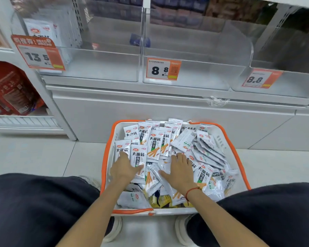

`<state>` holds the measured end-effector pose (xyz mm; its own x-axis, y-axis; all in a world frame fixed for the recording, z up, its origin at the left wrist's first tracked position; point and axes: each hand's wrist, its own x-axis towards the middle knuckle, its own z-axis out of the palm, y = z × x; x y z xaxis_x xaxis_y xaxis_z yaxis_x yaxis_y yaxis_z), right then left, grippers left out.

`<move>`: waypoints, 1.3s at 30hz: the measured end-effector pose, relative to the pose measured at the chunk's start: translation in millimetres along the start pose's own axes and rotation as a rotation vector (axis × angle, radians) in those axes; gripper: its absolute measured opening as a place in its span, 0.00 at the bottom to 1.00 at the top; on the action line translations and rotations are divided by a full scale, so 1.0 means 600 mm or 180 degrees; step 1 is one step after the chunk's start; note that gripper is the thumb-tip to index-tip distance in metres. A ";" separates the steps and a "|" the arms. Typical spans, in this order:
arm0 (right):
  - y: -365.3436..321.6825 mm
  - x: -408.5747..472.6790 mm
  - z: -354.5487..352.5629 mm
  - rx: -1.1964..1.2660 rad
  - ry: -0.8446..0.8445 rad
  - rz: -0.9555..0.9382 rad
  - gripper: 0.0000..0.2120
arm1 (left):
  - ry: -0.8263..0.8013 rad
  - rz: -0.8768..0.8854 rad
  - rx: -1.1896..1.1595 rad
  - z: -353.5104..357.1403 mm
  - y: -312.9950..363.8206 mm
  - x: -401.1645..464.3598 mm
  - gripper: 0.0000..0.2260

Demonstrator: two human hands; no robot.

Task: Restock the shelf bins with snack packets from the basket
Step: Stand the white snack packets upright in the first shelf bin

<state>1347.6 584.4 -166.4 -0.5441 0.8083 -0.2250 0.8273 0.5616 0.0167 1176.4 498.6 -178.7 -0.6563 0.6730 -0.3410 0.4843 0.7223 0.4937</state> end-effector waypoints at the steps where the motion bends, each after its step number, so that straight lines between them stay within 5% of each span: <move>1: 0.000 0.003 -0.002 -0.0062 -0.0028 -0.0007 0.35 | -0.0062 0.0015 0.0075 -0.001 0.003 0.001 0.23; 5: -0.010 0.033 -0.018 0.0393 -0.0004 0.0044 0.34 | -0.0156 0.0132 -0.0412 0.005 0.002 0.011 0.14; 10: -0.046 0.080 -0.036 0.1313 -0.0272 0.0388 0.26 | 0.0734 -0.0155 -0.1090 -0.004 -0.001 0.031 0.13; 14: -0.075 0.105 -0.023 0.1360 -0.0369 0.0692 0.25 | 0.0261 -0.0571 -0.0727 0.007 -0.004 0.036 0.17; 18: -0.070 0.121 -0.025 0.1923 -0.0438 0.0739 0.12 | 0.0327 -0.0467 -0.0177 0.018 0.010 0.026 0.19; 22: -0.032 0.121 -0.057 0.2155 -0.0955 0.0494 0.10 | 0.0547 -0.0432 -0.0362 0.021 0.015 0.010 0.22; 27: 0.007 0.108 -0.105 0.2794 -0.1595 0.0511 0.08 | 0.0007 -0.0658 -0.0261 0.016 0.016 0.013 0.34; 32: 0.003 0.083 -0.106 0.4073 -0.1560 0.0556 0.16 | 0.0414 -0.0274 -0.1017 0.010 0.009 0.008 0.23; 34: 0.000 0.077 -0.098 0.4291 -0.1602 0.0483 0.10 | 0.0419 -0.0059 -0.1560 -0.002 0.003 0.016 0.20; 39: -0.023 0.077 -0.088 0.4435 -0.1469 0.0513 0.04 | -0.0438 -0.0320 -0.2938 -0.041 0.043 0.022 0.18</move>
<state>1303.5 623.3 -125.7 -0.5646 0.5674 -0.5994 0.4827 -0.3620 -0.7974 1166.2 522.2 -150.6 -0.5675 0.6697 -0.4790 -0.2604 0.4060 0.8760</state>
